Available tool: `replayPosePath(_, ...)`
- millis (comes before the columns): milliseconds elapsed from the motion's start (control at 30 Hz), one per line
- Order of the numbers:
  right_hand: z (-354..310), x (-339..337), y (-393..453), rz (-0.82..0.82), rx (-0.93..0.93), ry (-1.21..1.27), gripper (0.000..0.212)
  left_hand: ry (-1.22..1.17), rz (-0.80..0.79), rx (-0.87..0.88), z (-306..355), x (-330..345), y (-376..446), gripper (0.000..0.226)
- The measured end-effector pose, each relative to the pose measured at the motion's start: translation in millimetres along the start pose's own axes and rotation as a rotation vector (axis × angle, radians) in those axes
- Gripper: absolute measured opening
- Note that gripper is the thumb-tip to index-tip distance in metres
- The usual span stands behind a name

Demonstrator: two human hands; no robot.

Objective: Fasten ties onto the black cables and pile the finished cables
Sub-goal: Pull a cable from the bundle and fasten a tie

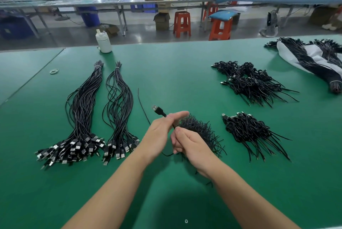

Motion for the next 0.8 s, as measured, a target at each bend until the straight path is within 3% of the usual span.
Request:
replayPosePath(67, 7, 5, 0, -0.046, 0.031, 0.016, 0.040, -0.382, 0.066, 0.031, 9, -6, 5, 0.048)
replayPosePath(133, 11, 10, 0, -0.102, 0.042, 0.058, 0.040, -0.634, 0.018, -0.007, 18, -9, 7, 0.051)
replayPosePath(300, 16, 20, -2, -0.285, 0.115, 0.190, 0.039, -0.444, -0.421, -0.322, 21, -3, -19, 0.049)
replayPosePath(433, 29, 9, 0, -0.260, 0.235, 0.221, 0.045, -0.013, -0.635, -0.509, 9, -18, -46, 0.054)
replayPosePath(533, 30, 7, 2, -0.243, 0.243, 0.284, 0.039, 0.303, -0.558, -0.674, -17, -26, -62, 0.052)
replayPosePath(600, 27, 11, 2, -0.246, 0.225, 0.306, 0.036, 0.374, -0.430, -0.707, -31, -26, -65, 0.048)
replayPosePath(700, 25, 17, 1, -0.246, 0.194, 0.303, 0.035, 0.197, -0.215, -0.615, -42, -28, -57, 0.044)
replayPosePath(800, 21, 20, -1, -0.249, 0.117, 0.211, 0.038, 0.053, -0.107, -0.495, -48, -29, -51, 0.042)
Point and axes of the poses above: each hand's wrist, its own y-axis towards the middle knuckle, its own x-axis out of the palm, z = x × y, the point moved 7 cm from there along y, towards the middle knuckle, and after that the axes turned 10 degrees about -y, right-handed, at the moved point
